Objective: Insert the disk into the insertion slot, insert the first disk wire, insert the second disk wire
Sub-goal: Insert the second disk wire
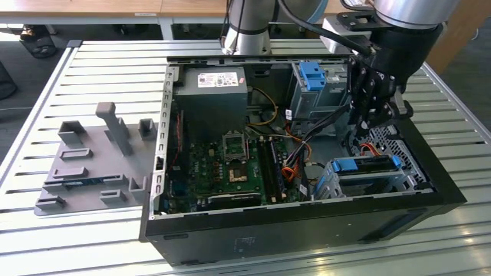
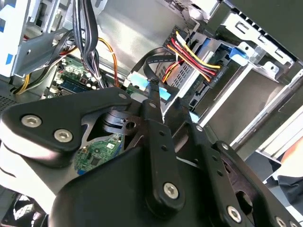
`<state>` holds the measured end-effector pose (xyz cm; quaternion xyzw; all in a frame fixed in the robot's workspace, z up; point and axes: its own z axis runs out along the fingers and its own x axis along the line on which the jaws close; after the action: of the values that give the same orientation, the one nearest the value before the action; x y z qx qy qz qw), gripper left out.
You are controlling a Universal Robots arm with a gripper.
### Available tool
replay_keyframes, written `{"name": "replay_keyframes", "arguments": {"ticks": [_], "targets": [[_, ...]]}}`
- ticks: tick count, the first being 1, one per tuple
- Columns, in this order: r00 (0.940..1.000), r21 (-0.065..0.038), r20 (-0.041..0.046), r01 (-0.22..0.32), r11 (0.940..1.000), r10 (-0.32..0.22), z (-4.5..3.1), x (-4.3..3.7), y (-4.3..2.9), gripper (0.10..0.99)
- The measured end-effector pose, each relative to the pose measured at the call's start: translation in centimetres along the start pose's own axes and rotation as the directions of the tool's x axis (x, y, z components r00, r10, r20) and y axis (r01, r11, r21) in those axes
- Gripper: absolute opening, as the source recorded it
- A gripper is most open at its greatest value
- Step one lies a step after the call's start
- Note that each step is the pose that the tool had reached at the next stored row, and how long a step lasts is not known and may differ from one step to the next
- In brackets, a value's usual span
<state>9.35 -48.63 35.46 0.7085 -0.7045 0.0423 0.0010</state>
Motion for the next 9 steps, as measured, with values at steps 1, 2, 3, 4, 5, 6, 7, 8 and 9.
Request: {"name": "replay_keyframes", "arguments": {"ticks": [1, 2, 3, 4, 5, 6, 7, 8, 9], "targets": [[1.0000, 0.001, -0.0033, 0.000, 1.0000, 0.000, 0.11, -0.01, 0.01, 0.325], [1.0000, 0.001, -0.0072, -0.001, 1.0000, 0.001, 0.22, -0.01, 0.01, 0.325], [0.9999, 0.002, -0.0116, -0.001, 1.0000, 0.001, 0.34, -0.02, 0.02, 0.325], [0.9999, 0.003, -0.0162, -0.001, 1.0000, 0.001, 0.44, -0.03, 0.02, 0.325], [0.9998, 0.003, -0.0209, -0.001, 1.0000, 0.001, 0.54, -0.03, 0.03, 0.325], [0.9997, 0.004, -0.0261, -0.001, 1.0000, 0.002, 0.63, -0.04, 0.04, 0.325], [0.9995, 0.004, -0.0322, -0.001, 1.0000, 0.001, 0.71, -0.05, 0.04, 0.325], [0.9993, 0.005, -0.0386, -0.001, 1.0000, 0.001, 0.79, -0.05, 0.04, 0.325], [0.9990, 0.005, -0.0452, -0.001, 1.0000, 0.001, 0.88, -0.07, 0.05, 0.325]]}}
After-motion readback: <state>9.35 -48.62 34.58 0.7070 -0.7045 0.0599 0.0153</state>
